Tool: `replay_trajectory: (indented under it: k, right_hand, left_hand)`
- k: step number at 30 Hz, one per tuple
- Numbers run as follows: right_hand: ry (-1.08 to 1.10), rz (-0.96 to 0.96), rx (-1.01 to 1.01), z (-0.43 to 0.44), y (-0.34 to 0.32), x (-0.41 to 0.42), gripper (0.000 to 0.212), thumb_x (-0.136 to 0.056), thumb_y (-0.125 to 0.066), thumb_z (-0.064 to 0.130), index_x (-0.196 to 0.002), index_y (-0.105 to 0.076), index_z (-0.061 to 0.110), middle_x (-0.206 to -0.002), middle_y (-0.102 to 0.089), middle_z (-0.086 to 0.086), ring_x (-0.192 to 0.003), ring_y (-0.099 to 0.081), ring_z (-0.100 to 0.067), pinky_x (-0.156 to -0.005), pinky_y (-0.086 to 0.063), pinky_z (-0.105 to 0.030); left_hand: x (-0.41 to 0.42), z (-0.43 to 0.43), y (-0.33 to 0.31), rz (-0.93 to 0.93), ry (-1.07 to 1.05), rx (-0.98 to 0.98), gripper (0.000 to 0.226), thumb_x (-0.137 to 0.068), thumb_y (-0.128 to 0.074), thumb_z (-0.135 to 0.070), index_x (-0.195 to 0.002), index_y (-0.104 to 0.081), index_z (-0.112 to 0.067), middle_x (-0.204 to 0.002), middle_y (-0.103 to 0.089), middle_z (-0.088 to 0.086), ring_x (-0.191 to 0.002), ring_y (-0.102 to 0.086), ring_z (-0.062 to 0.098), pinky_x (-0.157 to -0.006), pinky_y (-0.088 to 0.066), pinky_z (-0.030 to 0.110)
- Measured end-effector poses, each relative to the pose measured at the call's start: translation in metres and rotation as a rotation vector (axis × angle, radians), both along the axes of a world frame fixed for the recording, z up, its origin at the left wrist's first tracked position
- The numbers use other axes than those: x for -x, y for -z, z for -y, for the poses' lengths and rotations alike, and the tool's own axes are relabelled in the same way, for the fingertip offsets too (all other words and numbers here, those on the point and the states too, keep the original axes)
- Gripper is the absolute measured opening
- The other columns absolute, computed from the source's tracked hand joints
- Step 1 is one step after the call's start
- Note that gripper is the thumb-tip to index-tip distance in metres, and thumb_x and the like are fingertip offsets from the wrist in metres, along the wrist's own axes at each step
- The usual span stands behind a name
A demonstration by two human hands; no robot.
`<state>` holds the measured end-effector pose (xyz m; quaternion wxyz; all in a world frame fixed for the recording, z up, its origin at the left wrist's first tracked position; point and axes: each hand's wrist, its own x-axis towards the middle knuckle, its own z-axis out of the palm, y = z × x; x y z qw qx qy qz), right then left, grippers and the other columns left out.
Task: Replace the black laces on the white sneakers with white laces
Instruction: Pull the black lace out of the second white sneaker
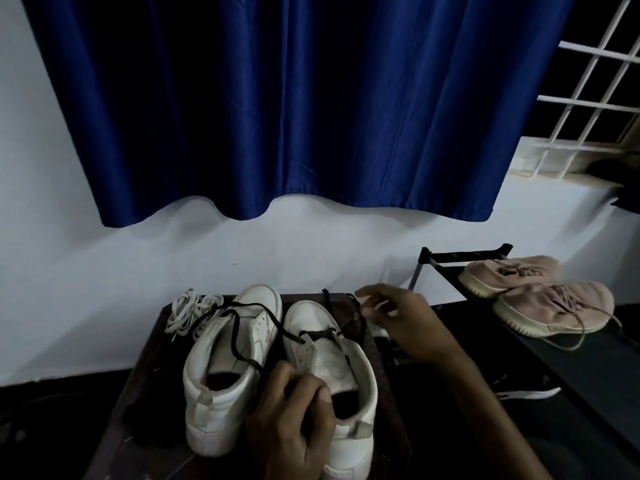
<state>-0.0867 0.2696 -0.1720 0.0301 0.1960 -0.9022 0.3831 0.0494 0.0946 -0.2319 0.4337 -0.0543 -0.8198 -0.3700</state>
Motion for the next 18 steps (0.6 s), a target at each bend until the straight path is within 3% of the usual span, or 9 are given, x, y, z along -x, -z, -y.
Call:
replay_trajectory:
  k: [3, 6, 8, 10, 13, 16, 18]
  right_hand:
    - [-0.076, 0.055, 0.279, 0.003, -0.009, -0.016, 0.013, -0.089, -0.069, 0.012, -0.096, -0.073, 0.022, -0.082, -0.072, 0.006, -0.069, -0.064, -0.006, -0.068, -0.052, -0.024]
    - [-0.238, 0.162, 0.34, 0.01, 0.006, -0.021, 0.01, -0.09, -0.068, 0.01, -0.095, -0.075, 0.012, -0.087, -0.074, -0.01, -0.075, -0.066, -0.023, -0.071, -0.053, -0.042]
    - [-0.337, 0.197, 0.352, 0.007, 0.012, -0.018, 0.015, -0.089, -0.067, 0.009, -0.101, -0.075, 0.007, -0.094, -0.071, -0.016, -0.083, -0.066, -0.033, -0.074, -0.052, -0.048]
    - [-0.432, 0.217, 0.314, 0.0, 0.01, -0.015, 0.021, -0.088, -0.068, 0.006, -0.109, -0.073, 0.004, -0.098, -0.068, -0.012, -0.092, -0.067, -0.026, -0.076, -0.053, -0.038]
    - [-0.432, 0.275, 0.321, -0.01, 0.012, -0.01, 0.026, -0.083, -0.072, 0.0, -0.108, -0.071, 0.0, -0.091, -0.069, -0.003, -0.084, -0.064, -0.004, -0.074, -0.046, -0.012]
    - [-0.36, 0.223, 0.257, -0.005, 0.016, 0.001, 0.037, -0.071, -0.084, 0.007, -0.104, -0.067, 0.009, -0.09, -0.069, 0.001, -0.077, -0.062, -0.003, -0.071, -0.047, -0.017]
    - [-0.337, 0.203, 0.207, -0.004, 0.017, 0.011, 0.052, -0.065, -0.089, 0.014, -0.11, -0.063, 0.015, -0.099, -0.067, 0.004, -0.086, -0.063, -0.008, -0.078, -0.052, -0.024]
  left_hand:
    - [-0.006, -0.005, -0.016, 0.068, -0.026, 0.027, 0.022, -0.086, -0.049, -0.032, -0.07, -0.062, -0.024, -0.075, -0.05, -0.004, -0.061, -0.052, 0.017, -0.058, -0.036, 0.019]
    - [-0.003, -0.001, -0.047, 0.093, -0.025, 0.136, 0.018, -0.082, -0.051, -0.037, -0.086, -0.066, -0.028, -0.078, -0.052, -0.012, -0.07, -0.051, 0.008, -0.057, -0.036, 0.017]
    - [0.01, 0.007, -0.068, 0.228, -0.009, 0.282, 0.017, -0.082, -0.05, -0.041, -0.095, -0.06, -0.036, -0.081, -0.053, -0.017, -0.078, -0.05, 0.004, -0.058, -0.039, 0.019]
    - [0.029, 0.012, -0.082, 0.476, 0.023, 0.422, 0.009, -0.087, -0.055, -0.041, -0.095, -0.057, -0.038, -0.087, -0.055, -0.019, -0.087, -0.05, 0.001, -0.064, -0.034, 0.015]
    - [0.06, 0.009, -0.086, 0.709, 0.037, 0.599, 0.02, -0.086, -0.06, -0.047, -0.103, -0.059, -0.037, -0.106, -0.054, -0.017, -0.108, -0.051, 0.004, -0.081, -0.04, 0.021]
    - [0.079, 0.001, -0.094, 0.842, 0.009, 0.631, 0.013, -0.081, -0.067, -0.039, -0.094, -0.066, -0.035, -0.108, -0.059, -0.014, -0.108, -0.057, 0.009, -0.086, -0.046, 0.026]
    - [0.089, -0.004, -0.096, 0.848, -0.023, 0.678, 0.005, -0.082, -0.066, -0.033, -0.087, -0.068, -0.033, -0.106, -0.062, -0.013, -0.106, -0.059, 0.012, -0.086, -0.046, 0.027]
